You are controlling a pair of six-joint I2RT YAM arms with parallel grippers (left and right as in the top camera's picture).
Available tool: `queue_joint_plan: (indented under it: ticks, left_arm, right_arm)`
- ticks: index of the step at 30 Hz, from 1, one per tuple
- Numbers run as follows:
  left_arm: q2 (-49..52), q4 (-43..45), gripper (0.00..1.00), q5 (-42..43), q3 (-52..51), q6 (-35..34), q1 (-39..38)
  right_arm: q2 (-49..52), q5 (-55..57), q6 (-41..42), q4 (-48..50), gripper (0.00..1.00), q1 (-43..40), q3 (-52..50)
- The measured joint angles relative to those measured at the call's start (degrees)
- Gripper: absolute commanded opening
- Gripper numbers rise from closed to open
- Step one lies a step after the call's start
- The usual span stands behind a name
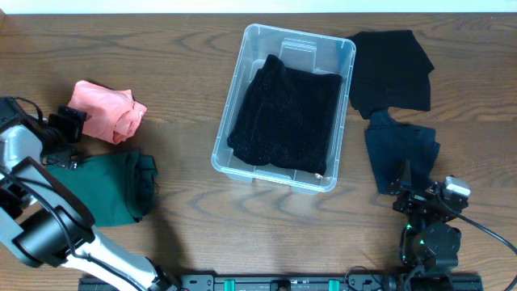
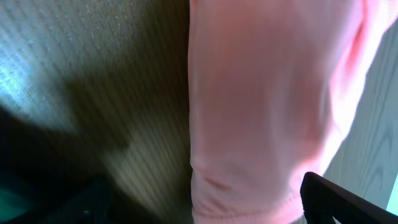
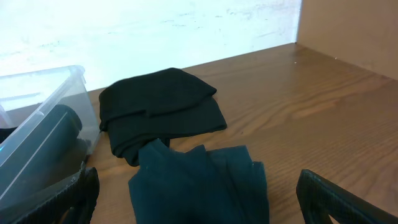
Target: Pack container
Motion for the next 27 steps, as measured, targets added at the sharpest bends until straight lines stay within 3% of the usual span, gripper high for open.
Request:
queue_joint_plan:
  ticks: [27]
  left_arm:
    - [7.6, 17.7, 0.99, 15.5, 0.2, 2.2, 0.0]
  right_arm:
    - [0.0, 0.0, 0.0, 0.0, 0.99, 0.0, 0.0]
